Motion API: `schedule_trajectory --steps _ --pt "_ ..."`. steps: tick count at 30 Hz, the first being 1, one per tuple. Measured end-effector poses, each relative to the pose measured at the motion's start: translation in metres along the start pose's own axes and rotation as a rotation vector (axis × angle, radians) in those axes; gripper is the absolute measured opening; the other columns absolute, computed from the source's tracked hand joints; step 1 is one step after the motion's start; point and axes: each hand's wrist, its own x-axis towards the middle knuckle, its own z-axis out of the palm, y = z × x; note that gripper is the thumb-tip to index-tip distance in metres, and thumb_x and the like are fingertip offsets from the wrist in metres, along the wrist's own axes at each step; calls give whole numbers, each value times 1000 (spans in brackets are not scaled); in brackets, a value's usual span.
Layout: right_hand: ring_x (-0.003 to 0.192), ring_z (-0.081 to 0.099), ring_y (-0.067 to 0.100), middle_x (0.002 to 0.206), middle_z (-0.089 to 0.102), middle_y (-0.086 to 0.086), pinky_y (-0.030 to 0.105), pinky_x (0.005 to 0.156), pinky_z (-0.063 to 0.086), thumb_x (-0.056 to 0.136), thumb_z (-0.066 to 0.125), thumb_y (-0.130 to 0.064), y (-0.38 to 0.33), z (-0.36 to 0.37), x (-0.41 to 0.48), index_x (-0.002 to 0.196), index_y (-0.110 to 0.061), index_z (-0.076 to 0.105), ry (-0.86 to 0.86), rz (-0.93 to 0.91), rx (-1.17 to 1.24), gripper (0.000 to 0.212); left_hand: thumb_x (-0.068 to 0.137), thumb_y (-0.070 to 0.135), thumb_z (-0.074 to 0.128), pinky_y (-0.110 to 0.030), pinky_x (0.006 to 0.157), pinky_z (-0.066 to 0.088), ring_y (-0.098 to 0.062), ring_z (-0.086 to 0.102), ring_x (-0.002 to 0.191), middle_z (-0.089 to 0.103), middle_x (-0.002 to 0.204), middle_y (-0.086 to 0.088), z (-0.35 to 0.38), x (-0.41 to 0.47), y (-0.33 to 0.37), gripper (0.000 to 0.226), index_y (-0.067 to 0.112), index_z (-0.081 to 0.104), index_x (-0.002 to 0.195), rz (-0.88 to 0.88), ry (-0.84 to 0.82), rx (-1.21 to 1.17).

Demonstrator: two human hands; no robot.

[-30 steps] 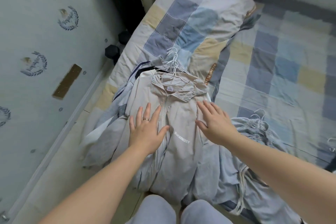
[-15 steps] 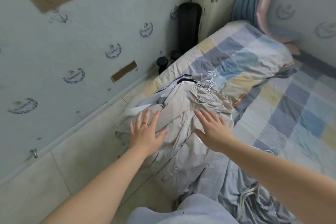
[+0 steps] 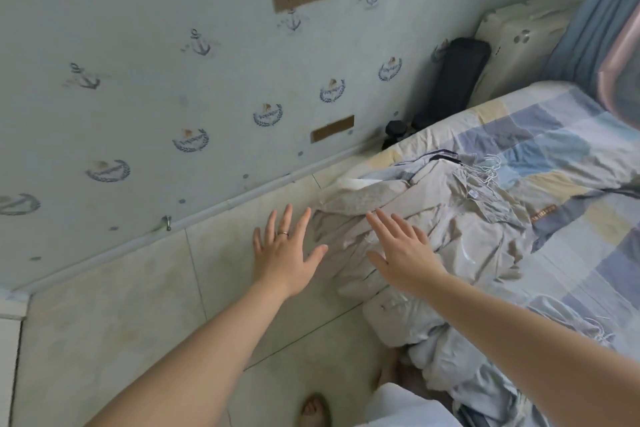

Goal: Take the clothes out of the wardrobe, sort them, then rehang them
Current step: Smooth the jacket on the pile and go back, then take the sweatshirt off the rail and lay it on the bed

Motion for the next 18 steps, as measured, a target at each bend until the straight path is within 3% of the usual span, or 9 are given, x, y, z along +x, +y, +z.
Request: schedule_trajectory --steps 7,18 --pt "150 2 22 164 0 -10 46 119 9 98 28 -53 -93 20 -52 153 -39 -9 5 -105 12 68 91 76 28 -54 121 -3 -21 -15 152 -12 167 5 -12 -101 -70 79 42 -1 156 -117 12 -46" --pt "151 -1 19 164 -1 -9 46 120 7 98 28 -58 -169 -1 -125 154 -38 -8 96 -318 -8 69 89 76 27 -53 121 -2 -19 -12 153 -7 167 6 -48 -245 -81 79 43 1 155 -250 251 -49"
